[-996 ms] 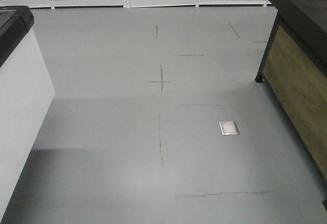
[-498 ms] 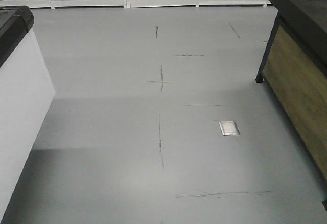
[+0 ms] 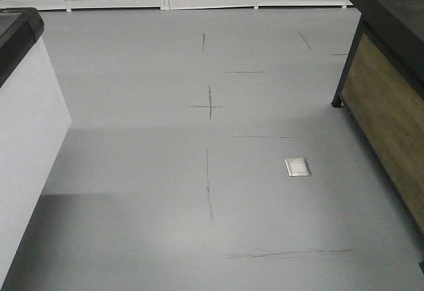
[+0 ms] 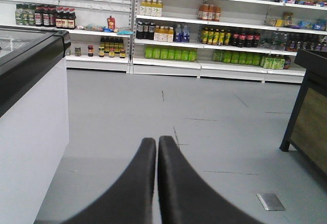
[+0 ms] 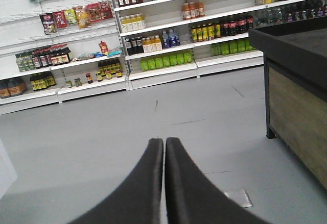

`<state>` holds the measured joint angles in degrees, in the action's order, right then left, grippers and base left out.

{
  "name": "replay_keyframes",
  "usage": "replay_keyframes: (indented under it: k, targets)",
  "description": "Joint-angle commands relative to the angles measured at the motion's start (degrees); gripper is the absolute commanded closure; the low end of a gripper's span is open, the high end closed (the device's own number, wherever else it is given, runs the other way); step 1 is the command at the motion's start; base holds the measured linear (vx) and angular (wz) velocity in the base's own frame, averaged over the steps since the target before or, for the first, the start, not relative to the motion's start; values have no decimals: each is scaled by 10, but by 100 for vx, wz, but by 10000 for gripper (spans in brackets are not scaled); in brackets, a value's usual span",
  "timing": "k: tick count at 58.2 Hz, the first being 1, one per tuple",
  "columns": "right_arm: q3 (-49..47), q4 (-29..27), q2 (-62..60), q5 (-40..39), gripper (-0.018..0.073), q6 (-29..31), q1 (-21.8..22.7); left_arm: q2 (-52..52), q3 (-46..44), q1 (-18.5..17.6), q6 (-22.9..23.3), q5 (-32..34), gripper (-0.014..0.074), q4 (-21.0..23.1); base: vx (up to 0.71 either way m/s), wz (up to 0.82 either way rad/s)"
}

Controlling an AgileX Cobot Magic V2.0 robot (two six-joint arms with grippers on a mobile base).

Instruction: Pick three apples into basket with both arms

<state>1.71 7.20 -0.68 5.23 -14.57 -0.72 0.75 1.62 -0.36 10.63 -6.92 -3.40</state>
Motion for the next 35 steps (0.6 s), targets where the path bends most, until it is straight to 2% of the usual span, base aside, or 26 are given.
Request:
replay_keyframes:
  k: [1, 35]
  targets:
    - [7, 6, -6, -43, 564, 4, 2, 7, -15, -2, 4, 40, 603, 1, 3, 1]
    - [7, 6, -6, -43, 564, 4, 2, 7, -15, -2, 4, 40, 603, 1, 8, 6]
